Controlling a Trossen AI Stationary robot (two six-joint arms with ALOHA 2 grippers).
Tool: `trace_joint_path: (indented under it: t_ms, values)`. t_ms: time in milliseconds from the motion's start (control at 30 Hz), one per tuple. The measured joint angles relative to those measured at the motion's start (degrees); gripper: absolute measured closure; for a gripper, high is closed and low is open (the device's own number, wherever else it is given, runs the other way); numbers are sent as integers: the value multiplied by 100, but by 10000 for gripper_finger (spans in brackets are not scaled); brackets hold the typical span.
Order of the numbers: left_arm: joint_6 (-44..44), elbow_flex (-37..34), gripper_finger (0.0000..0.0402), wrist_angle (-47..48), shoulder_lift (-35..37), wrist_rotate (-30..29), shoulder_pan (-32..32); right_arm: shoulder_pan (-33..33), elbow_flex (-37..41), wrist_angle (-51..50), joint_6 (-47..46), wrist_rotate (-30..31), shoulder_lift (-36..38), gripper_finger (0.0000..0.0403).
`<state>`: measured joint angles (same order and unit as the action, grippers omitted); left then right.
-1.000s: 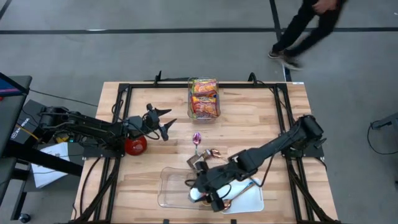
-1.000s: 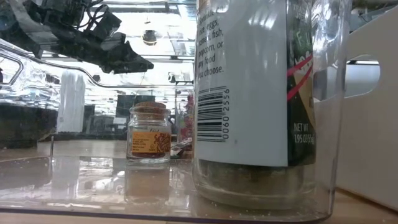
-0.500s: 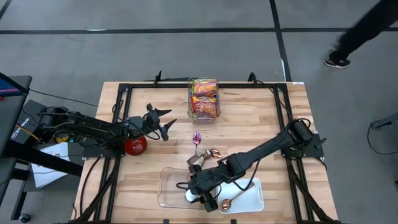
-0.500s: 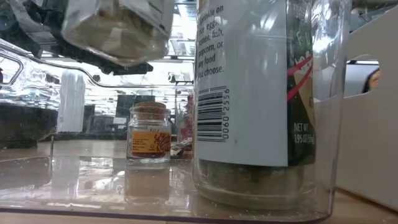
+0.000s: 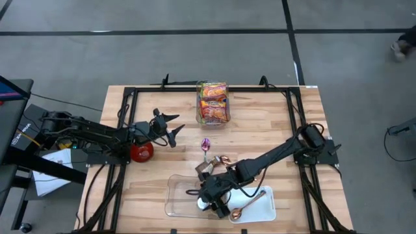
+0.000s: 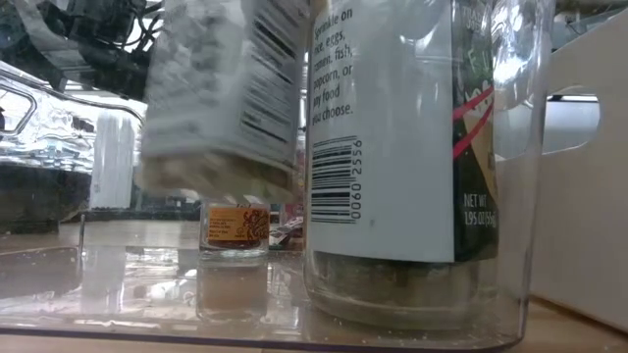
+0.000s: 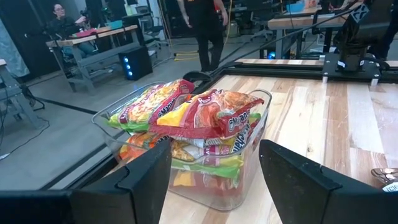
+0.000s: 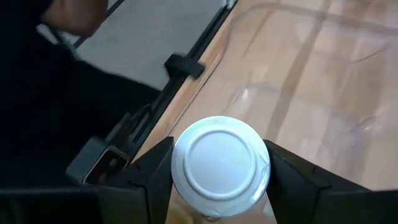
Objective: Pick & Place Food Item
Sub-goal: Put the white seasoning bottle into the bottom transparent bin
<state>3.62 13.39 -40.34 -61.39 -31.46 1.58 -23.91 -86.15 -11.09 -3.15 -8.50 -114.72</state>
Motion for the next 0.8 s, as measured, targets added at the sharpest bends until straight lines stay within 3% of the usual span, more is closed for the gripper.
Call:
trace_joint_path:
  t_ms: [633, 800]
  values:
    - [-95, 0, 165, 58, 0, 2, -1, 250, 403, 238, 883, -1105, 9, 206]
    - [-100, 0, 165, 55, 0, 2, 0, 312, 403, 172, 919, -1124, 10, 206]
